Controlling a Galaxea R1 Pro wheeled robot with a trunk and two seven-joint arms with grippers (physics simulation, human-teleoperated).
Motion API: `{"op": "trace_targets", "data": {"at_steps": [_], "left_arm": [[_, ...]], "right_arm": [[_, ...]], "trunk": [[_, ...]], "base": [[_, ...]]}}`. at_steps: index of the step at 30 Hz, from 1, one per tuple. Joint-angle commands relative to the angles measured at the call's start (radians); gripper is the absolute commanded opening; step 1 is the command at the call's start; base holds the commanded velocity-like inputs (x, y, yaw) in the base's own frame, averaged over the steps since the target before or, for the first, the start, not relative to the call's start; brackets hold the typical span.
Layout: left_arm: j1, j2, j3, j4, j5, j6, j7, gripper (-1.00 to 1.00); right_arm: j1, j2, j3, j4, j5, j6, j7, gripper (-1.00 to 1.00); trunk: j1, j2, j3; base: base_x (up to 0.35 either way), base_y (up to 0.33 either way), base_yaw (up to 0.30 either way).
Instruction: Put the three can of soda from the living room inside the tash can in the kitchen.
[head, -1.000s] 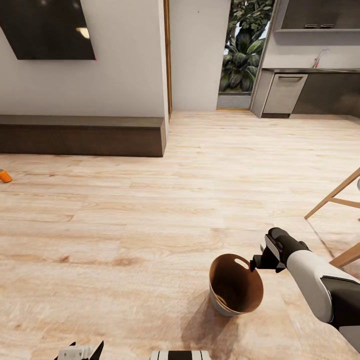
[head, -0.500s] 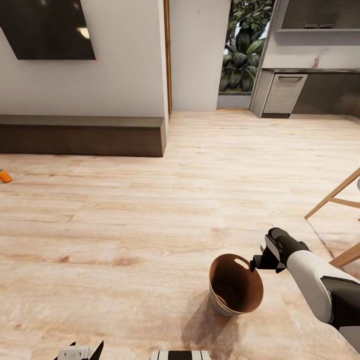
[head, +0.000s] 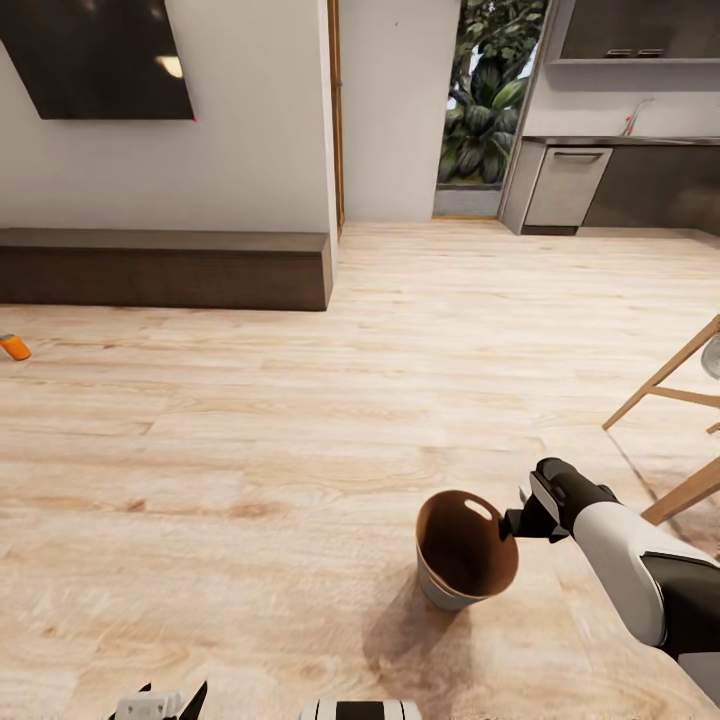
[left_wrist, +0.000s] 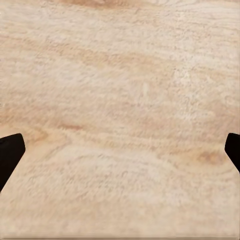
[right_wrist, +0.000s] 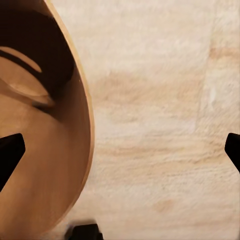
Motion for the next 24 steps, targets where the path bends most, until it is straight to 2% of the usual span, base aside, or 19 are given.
{"op": "trace_targets", "data": {"at_steps": [1,24], "left_arm": [[0.000,0.000,0.000,0.000,0.000,0.000,0.000,1.00],[0.000,0.000,0.000,0.001,-0.001,0.000,0.001,1.00]], "right_arm": [[0.000,0.000,0.000,0.002,0.000,-0.002,0.000,1.00],[0.000,-0.001,0.000,0.007,0.000,-0.010,0.000,1.00]], "trunk": [[0.000,0.000,0.000],[0.000,0.000,0.000]], "base": [[-0.059,0.000,0.000],[-0.011,0.011,0.000]]}}
